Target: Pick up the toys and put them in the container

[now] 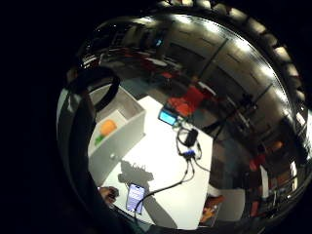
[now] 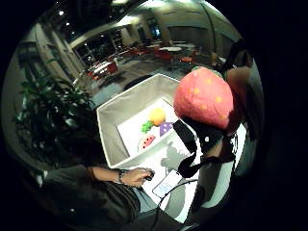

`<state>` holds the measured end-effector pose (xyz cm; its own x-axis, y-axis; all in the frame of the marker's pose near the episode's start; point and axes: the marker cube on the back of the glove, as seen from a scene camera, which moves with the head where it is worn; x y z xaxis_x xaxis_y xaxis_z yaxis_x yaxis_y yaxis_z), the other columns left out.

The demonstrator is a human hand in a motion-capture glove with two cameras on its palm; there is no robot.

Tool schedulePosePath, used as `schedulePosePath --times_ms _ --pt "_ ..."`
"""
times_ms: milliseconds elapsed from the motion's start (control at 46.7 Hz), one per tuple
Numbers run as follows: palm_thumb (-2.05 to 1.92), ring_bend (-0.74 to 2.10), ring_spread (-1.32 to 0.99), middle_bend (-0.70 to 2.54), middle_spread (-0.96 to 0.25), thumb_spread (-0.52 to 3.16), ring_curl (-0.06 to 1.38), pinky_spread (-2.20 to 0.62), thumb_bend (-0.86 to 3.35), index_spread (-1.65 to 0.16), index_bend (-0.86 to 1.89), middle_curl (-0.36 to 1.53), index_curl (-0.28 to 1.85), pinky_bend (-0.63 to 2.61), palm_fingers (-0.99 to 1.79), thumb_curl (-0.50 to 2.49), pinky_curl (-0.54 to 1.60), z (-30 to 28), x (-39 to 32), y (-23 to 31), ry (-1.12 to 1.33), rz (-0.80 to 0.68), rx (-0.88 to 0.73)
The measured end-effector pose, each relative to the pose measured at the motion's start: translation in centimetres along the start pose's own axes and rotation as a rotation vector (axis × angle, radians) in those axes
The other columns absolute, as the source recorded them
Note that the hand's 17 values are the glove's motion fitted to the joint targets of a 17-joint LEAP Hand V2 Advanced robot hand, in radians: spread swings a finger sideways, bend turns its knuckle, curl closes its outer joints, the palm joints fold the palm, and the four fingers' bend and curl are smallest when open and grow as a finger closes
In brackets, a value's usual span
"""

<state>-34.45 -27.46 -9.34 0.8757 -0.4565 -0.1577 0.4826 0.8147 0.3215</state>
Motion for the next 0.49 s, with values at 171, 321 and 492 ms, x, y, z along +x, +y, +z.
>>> schedulePosePath --times_ms 171,321,492 --pt "0.33 1.75 -0.66 1.56 -0.62 1.4 1.0 -0.47 0.06 -0.34 0.69 1.43 0.65 1.45 0.59 0.26 0.73 -0.7 -3.0 -5.6 -0.058 -0.13 0.01" --pt "0.32 1.75 -0.66 1.58 -0.62 1.4 1.03 -0.47 0.04 -0.35 0.71 1.43 0.65 1.45 0.58 0.26 0.75 1.2 -5.3 -8.6 -0.196 -0.138 -0.043" --pt "0.15 1.81 -0.66 1.5 -0.61 1.2 1.06 -0.48 -0.06 -0.33 0.51 1.42 0.62 1.55 0.35 0.25 0.8 4.6 -3.2 -10.5 -0.041 0.01 -0.12"
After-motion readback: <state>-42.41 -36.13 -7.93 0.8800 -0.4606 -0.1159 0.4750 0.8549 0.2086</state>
